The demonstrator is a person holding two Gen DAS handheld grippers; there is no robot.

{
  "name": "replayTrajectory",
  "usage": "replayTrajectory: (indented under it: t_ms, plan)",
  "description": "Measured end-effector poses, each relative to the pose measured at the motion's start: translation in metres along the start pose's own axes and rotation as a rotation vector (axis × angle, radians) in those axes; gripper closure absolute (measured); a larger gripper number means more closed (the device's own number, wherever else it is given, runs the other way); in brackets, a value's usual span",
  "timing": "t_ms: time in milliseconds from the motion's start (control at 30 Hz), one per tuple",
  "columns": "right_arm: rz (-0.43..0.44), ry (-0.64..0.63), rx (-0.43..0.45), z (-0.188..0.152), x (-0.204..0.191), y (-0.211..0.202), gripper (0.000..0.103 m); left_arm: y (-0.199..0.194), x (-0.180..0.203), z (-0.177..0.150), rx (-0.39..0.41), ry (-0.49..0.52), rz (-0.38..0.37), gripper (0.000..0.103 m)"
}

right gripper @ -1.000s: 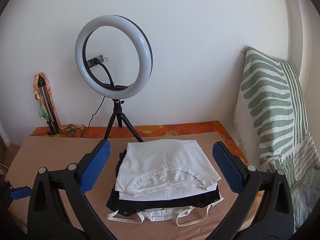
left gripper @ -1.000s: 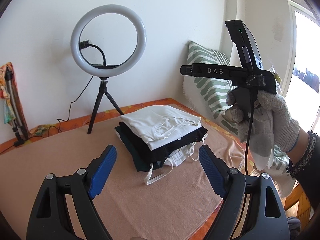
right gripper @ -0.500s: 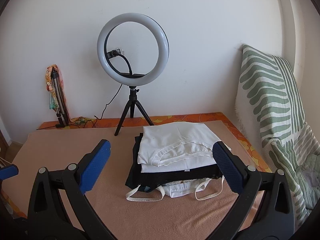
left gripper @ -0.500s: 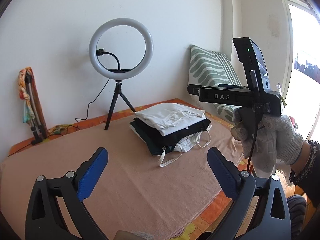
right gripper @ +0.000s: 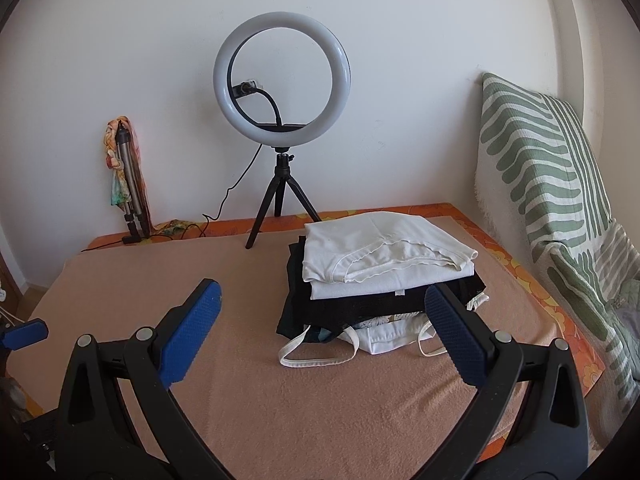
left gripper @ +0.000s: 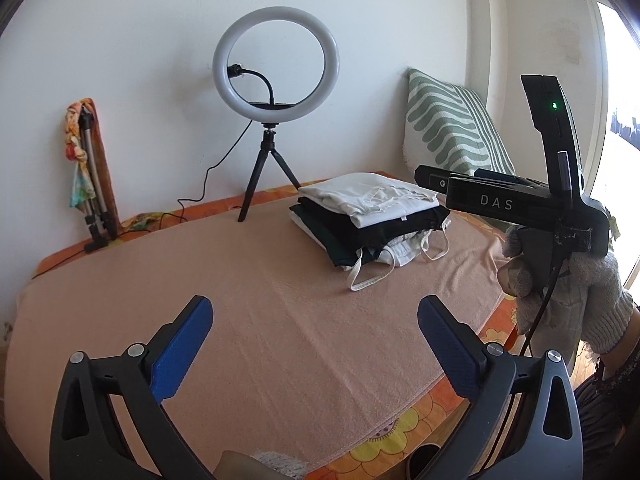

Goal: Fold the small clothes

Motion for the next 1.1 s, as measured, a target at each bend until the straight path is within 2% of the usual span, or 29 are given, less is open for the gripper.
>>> replayTrajectory:
  t_ms: [300,700,1100]
  plan:
    - [-0.005,0.047,-0.009,-0.018,0.004,0.008,0.0,0.002,-0.014,-0.006,-0.005,-0.002,0.034,0.001]
    - [-0.006,-0.006,-0.028,-0.032,-0.003,0.018,0.0,0.01,-0.026,-0.021,-0.039,0.003,0.076,0.001]
    - [-0.001,0.02,-0.054,-0.046,-0.002,0.023,0.0,0.009,-0.031,-0.03,-0.057,0.003,0.087,0.001]
Point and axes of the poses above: each gripper's, at about its wrist camera, not at the fingertips, and y roughly the way its jaws point, x to its right, z to its top, the point moved 10 cm from there along y, roughly the way its jaws point, and after that the axes turned 14 degrees about -y, right-handed, at the moved point
